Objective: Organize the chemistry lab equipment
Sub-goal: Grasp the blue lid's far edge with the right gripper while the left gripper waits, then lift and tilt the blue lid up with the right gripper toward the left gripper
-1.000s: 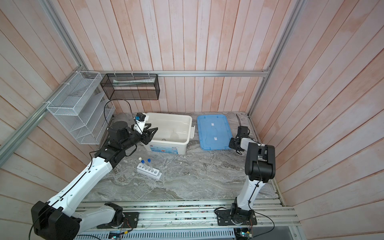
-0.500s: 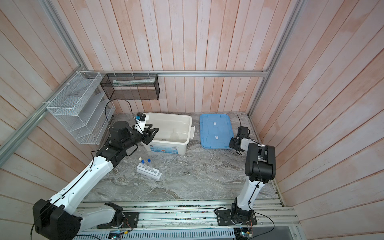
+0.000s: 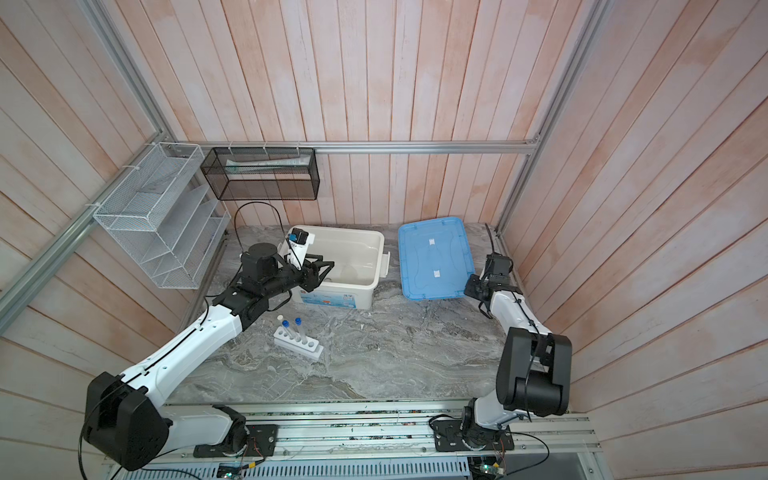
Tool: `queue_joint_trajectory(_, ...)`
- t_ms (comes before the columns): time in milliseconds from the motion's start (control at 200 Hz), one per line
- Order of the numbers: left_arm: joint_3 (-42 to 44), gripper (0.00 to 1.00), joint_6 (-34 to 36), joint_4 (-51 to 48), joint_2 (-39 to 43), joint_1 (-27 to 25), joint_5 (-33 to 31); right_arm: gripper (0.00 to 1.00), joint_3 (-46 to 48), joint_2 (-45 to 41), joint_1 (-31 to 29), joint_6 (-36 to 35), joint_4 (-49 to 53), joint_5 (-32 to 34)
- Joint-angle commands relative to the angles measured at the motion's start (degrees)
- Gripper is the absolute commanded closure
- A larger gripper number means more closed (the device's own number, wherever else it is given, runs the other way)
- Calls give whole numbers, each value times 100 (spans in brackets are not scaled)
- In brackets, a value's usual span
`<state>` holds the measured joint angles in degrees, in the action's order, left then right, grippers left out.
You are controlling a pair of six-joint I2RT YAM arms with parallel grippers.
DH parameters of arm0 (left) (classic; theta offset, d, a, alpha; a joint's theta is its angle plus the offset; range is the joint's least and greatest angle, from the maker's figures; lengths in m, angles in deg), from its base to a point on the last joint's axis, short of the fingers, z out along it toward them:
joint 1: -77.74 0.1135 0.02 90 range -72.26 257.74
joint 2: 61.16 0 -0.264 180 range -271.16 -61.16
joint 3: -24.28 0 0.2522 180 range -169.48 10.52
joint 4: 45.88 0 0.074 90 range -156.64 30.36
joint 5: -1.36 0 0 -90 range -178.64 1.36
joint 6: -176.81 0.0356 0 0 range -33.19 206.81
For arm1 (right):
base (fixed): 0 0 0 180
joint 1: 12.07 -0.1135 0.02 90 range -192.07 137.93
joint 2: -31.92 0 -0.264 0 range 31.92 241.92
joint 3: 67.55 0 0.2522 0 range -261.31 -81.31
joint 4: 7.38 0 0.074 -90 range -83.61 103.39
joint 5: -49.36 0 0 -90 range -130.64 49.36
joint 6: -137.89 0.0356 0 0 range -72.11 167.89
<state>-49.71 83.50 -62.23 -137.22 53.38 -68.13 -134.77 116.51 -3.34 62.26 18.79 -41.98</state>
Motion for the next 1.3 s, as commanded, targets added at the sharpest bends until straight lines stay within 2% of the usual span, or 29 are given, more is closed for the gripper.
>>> queue_joint_trajectory(0,-188,52,-73,195,-120,-46,57,100,113,-491,41,206,69,-46)
queue_joint_trajectory(340,-421,52,-267,369,-486,-213,298,100,458,-2087,35,408,520,131)
queue_joint_trajectory(560,-529,51,-507,654,-634,-328,694,100,134,-2632,35,236,1018,187)
queue_joint_trajectory(730,-977,49,-545,340,-1062,-434,1358,100,-152,-2833,-34,65,1218,-280)
queue_joint_trajectory(825,-996,48,-774,595,-1193,-438,1777,100,-372,-2878,-170,-62,1374,-457)
queue_joint_trajectory(1090,-1024,47,-1440,1473,-1477,-447,2213,100,-967,-2749,-731,-163,1685,-485)
queue_joint_trajectory(1290,-1145,47,-1532,1634,-1734,-456,2375,100,-1121,-2686,-1175,-40,1605,-657)
